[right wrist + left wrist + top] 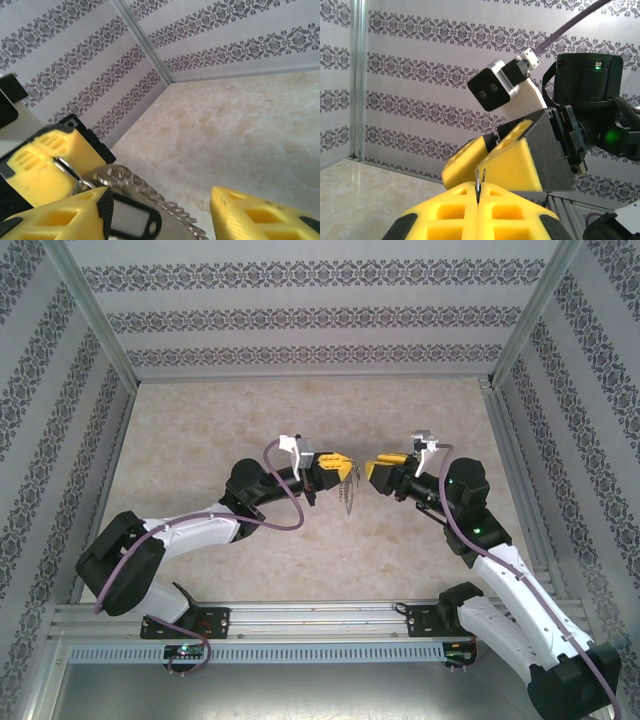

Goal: Put the keys on the keyring

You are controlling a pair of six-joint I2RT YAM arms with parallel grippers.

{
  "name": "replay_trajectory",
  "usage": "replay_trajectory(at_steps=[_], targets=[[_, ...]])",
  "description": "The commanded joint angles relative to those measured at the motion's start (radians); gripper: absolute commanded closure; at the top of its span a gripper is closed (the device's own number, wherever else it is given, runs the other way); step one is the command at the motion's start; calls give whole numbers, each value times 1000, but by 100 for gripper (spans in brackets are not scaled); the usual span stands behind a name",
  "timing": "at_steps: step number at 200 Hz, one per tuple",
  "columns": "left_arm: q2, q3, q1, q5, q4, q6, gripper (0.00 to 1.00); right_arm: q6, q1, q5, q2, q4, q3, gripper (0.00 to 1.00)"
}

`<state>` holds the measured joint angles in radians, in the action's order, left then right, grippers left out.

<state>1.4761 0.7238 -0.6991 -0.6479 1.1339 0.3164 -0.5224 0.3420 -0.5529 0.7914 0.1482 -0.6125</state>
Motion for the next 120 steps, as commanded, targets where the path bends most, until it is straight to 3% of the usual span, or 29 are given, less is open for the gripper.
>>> replay_trajectory(at_steps=[1,99,120], targets=[[23,23,30,-33,130,67,100,-90,-4,-56,21,118,-12,48],[71,56,88,-94,209,188,100,-74,103,11,121,190,16,47],[84,58,92,-97,237,217,100,-58,121,11,150,200,3,51]])
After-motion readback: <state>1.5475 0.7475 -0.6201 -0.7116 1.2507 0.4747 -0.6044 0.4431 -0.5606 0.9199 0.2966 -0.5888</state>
